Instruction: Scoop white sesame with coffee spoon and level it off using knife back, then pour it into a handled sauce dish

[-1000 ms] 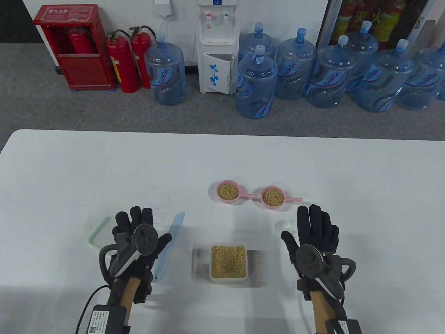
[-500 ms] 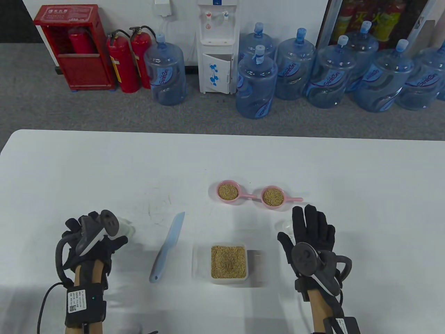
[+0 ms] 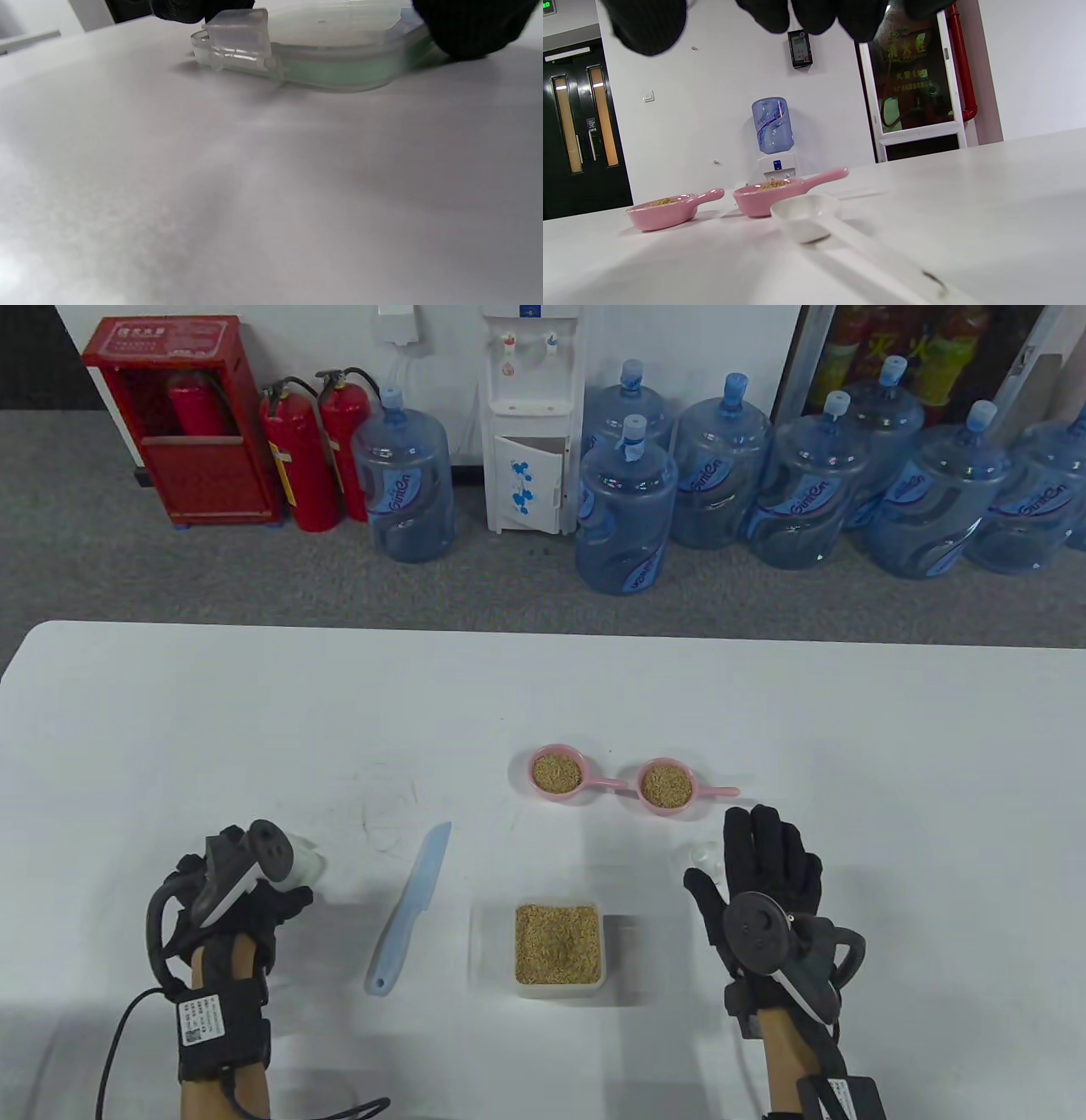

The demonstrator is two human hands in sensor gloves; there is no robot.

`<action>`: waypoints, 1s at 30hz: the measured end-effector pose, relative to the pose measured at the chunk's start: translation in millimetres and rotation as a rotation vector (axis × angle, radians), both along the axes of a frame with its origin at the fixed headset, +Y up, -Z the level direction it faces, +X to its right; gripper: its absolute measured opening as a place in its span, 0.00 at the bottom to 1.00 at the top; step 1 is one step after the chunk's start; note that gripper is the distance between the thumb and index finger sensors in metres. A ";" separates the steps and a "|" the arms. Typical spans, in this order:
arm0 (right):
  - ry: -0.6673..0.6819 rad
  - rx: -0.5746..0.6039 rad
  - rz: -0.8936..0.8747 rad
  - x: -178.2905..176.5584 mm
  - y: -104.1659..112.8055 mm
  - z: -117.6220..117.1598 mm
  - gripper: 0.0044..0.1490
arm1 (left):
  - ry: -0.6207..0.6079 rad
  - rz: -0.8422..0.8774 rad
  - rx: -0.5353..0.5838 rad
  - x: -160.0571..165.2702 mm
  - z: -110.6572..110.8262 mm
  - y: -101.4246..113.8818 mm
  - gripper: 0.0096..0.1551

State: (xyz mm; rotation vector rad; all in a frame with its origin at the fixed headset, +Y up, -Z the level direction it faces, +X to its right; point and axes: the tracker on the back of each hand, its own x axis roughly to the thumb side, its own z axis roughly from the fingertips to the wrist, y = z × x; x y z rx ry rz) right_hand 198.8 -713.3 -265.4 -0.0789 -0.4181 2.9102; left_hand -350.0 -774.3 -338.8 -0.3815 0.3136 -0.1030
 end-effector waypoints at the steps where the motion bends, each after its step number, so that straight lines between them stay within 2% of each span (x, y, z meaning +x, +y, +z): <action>1: 0.000 0.000 0.001 0.0 0.1 0.1 0.53 | -0.034 -0.036 0.019 -0.3 0.6 -0.6 0.72; 5: 0.003 0.002 -0.004 0.0 0.4 -0.1 0.53 | -0.066 -0.031 0.069 -2.4 2.7 -2.0 0.74; 8: 0.004 0.003 -0.005 0.1 0.4 -0.1 0.53 | -0.091 -0.048 0.065 -1.7 3.0 1.3 0.74; 11: 0.007 0.001 -0.012 0.1 0.4 -0.1 0.53 | -0.144 -0.044 0.093 4.9 4.0 13.4 0.74; 13: 0.014 0.006 -0.025 0.1 0.3 0.0 0.53 | -0.214 -0.031 0.151 15.1 5.6 25.6 0.75; 17: 0.017 0.021 -0.036 0.5 1.0 0.5 0.53 | -0.421 0.013 0.230 51.3 12.1 50.4 0.74; 21: 0.015 0.023 -0.035 0.9 0.8 1.0 0.52 | -0.638 0.074 0.288 103.2 25.1 69.0 0.74; 24: 0.015 0.019 -0.030 1.2 0.6 1.4 0.52 | -0.772 0.121 0.306 139.4 35.7 75.9 0.74; 28: 0.013 0.016 -0.039 1.9 1.0 1.6 0.52 | -0.954 0.093 0.312 190.1 53.1 79.1 0.73; 30: 0.013 0.014 -0.040 2.0 0.8 1.7 0.52 | -1.002 0.089 0.293 208.7 58.2 77.6 0.73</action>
